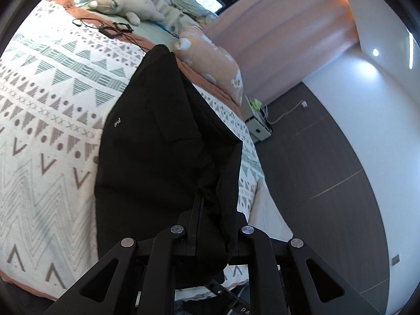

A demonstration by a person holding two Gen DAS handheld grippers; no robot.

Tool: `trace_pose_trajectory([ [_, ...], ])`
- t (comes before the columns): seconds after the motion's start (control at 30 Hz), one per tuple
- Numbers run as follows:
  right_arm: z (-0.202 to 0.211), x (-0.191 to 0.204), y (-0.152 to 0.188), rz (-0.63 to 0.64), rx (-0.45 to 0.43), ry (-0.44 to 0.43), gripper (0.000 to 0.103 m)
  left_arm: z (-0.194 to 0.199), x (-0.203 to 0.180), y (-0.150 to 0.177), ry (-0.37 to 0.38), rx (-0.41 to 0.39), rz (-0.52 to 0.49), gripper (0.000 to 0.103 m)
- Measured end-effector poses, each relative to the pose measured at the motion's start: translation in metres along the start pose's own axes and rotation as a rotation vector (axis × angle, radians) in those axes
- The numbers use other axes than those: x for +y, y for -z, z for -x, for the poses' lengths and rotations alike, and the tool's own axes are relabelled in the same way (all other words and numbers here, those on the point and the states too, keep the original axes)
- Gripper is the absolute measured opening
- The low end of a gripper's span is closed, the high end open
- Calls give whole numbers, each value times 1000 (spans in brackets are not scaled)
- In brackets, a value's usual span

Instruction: Fold large clothes

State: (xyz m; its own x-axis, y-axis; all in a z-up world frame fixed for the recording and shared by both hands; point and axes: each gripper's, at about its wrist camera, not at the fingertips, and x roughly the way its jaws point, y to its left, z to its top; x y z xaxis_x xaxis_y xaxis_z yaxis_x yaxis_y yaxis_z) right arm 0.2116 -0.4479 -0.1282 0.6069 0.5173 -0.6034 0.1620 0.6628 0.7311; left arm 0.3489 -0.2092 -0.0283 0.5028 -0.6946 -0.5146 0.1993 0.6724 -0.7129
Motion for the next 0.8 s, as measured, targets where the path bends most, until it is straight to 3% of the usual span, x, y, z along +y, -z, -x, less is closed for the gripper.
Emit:
trace_pose_trajectory([
  [0.3,50,-65,-23,-118,-77,24,22,-88,-43,34,-22,143,-83,12],
  [0.53,89,-111,-28,-174,-122,72,23,-158,-50,81,-89,289,-118,14],
  [0.57,92,-116,-28,-183,-125,73,23,-163,-50,87,-88,312,-118,17],
  [0.6,95,-120,-28,-191,-126,71,26,-166,-50,90,-74,332,-112,26],
  [0.63,99,-125,-28,-199,-127,67,37,-167,-50,93,-50,350,-101,42],
  [0.67,100,-128,-28,-210,-130,62,50,-167,-48,94,-15,373,-84,51],
  [0.7,102,-130,-28,-220,-136,54,56,-165,-47,94,16,387,-69,62],
  [0.73,101,-130,-28,-226,-141,44,61,-161,-44,93,25,387,-64,64],
  [0.8,100,-126,-30,-223,-147,11,62,-148,-38,89,2,358,-74,64],
])
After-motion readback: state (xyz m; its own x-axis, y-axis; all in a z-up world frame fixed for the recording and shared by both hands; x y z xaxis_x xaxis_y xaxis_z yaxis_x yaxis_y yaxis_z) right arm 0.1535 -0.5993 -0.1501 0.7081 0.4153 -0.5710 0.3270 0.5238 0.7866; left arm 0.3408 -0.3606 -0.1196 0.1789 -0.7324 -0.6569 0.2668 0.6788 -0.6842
